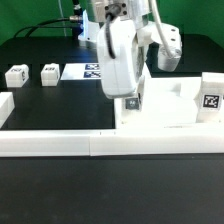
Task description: Assemble square table
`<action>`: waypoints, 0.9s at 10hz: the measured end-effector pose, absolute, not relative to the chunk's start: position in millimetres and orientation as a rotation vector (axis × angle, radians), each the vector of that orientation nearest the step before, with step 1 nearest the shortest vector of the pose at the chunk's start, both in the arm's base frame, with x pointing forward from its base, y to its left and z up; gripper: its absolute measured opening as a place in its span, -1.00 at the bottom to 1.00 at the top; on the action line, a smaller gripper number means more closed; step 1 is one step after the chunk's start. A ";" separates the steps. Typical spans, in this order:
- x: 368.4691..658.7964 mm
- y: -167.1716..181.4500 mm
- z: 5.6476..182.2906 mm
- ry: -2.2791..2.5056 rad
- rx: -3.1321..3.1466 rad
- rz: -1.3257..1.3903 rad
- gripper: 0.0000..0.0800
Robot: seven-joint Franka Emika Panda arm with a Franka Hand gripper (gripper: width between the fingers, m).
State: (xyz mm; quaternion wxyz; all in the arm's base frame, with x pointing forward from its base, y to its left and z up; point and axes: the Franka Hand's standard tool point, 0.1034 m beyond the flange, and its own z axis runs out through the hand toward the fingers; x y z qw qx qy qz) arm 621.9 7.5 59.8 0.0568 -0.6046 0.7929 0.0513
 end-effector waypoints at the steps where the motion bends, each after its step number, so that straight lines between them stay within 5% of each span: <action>1: 622.1 6.8 60.0 2.449 -1.778 0.156 -0.28; 6: 618.5 0.3 58.6 2.648 -1.506 0.153 -0.27; 9: 618.3 1.6 57.9 2.643 -1.515 0.153 0.54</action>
Offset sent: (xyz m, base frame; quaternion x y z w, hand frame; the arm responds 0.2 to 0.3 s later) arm -0.0090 0.0033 -0.0060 0.0218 -0.0118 0.3094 0.9506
